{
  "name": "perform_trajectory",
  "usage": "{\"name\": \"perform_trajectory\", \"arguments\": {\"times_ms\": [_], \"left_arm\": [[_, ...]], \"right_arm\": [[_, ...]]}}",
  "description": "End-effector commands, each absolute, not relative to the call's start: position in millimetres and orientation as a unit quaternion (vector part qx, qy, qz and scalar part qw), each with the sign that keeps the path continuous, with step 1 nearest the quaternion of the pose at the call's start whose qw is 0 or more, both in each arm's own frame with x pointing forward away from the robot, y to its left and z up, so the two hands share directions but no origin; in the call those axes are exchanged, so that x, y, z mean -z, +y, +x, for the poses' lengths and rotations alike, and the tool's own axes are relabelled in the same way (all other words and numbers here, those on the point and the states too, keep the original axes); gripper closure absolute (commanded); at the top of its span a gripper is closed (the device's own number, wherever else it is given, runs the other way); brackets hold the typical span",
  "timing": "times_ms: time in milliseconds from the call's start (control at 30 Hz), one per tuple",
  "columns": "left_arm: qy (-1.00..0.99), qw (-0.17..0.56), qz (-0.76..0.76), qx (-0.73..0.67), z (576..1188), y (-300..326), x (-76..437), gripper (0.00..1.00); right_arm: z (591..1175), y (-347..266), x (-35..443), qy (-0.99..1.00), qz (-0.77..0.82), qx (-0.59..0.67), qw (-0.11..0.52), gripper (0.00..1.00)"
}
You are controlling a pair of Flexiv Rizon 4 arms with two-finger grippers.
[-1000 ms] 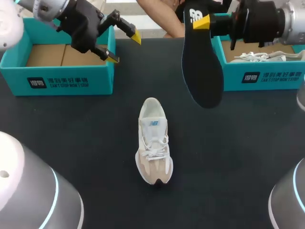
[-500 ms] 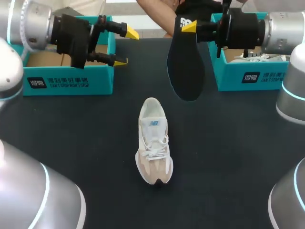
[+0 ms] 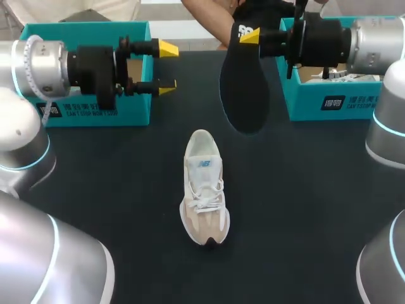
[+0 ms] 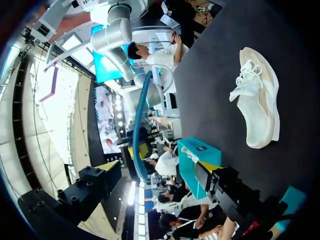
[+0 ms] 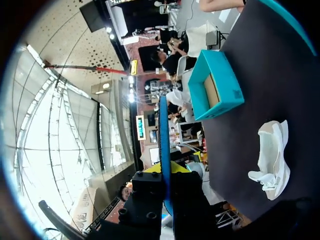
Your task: Take the shoe out of the shoebox, open the shoe tongue, remove and reinsert the insole, then place the shoe into the shoebox
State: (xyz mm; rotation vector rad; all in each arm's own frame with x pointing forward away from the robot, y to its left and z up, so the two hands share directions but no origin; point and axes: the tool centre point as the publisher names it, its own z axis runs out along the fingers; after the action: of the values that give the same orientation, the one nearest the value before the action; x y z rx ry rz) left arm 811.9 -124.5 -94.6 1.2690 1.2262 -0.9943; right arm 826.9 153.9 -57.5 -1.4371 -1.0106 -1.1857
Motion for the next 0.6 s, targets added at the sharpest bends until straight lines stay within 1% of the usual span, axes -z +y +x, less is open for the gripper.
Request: {"name": "perform_trajectory", "arguments": {"times_ms": [33,267,600], "left_arm": [[0.514,0.528,0.534,0.416,808,-128,101,0.00],[0.495,0.539,0.522,0.439,795,-142,117,0.00],[0.477,0.549,0.492,0.479,792,-159,121,0.00]], "right_arm": [[836,170,72,-0.376,-0.630,0.466,0.495,1.00],[853,191,87,-0.350,-0.658,0.454,0.488,1.00],[867,216,108,-0.356,-0.657,0.422,0.513,1.00]]}}
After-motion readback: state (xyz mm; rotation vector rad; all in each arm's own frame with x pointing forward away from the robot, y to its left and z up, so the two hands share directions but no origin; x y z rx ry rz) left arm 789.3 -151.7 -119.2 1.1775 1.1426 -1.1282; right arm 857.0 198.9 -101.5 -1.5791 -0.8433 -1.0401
